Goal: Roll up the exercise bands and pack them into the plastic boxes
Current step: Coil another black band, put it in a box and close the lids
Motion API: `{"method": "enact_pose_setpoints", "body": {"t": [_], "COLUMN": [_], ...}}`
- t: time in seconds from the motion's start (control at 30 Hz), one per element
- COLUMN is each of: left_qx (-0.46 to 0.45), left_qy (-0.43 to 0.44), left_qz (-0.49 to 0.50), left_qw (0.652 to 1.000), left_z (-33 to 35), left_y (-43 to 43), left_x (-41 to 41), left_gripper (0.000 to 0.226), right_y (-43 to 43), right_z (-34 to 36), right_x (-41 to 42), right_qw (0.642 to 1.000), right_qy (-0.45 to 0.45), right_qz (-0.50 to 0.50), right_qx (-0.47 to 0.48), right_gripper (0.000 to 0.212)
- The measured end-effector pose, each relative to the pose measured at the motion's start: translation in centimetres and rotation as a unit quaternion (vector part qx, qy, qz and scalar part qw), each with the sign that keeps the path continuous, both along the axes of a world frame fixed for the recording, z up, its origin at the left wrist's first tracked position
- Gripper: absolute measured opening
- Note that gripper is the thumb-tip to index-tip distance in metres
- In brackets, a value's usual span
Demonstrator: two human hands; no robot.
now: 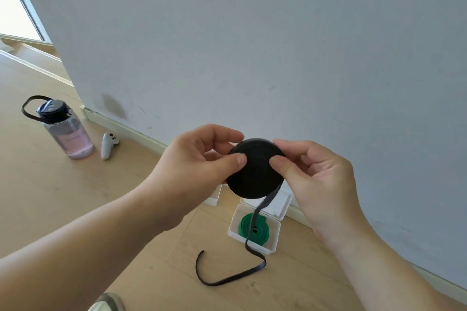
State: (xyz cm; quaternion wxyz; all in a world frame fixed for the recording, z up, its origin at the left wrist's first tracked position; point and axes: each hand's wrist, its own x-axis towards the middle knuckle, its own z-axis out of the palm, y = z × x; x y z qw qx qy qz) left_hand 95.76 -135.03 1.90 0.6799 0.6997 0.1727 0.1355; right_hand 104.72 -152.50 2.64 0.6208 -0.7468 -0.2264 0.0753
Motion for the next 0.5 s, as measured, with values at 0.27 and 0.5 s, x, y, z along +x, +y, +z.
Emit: {"method": "enact_pose_setpoints", "body": {"t": [0.27,0.5], "left_qx": [0.288,0.017], "left_qy": [-0.005,-0.042], "left_qz": [-0.047,0.029], "left_qw": [0.957,0.999], "left_z": [-0.3,0.2], "left_y": [-0.9,-0.3], "left_x": [-0.7,-0.3], "left_gripper": [0.032,0.026], "right_y": [0.0,-0.3], "right_z": [-0.8,0.0], "right_x": [-0.7,0.2], "right_qw": [0.98,1.0], "right_qy": [-0.156,-0.003], "right_qz": [0.05,0.008], "right_qx": [-0.11,0.001], "right_gripper": [0.033,0.032]}}
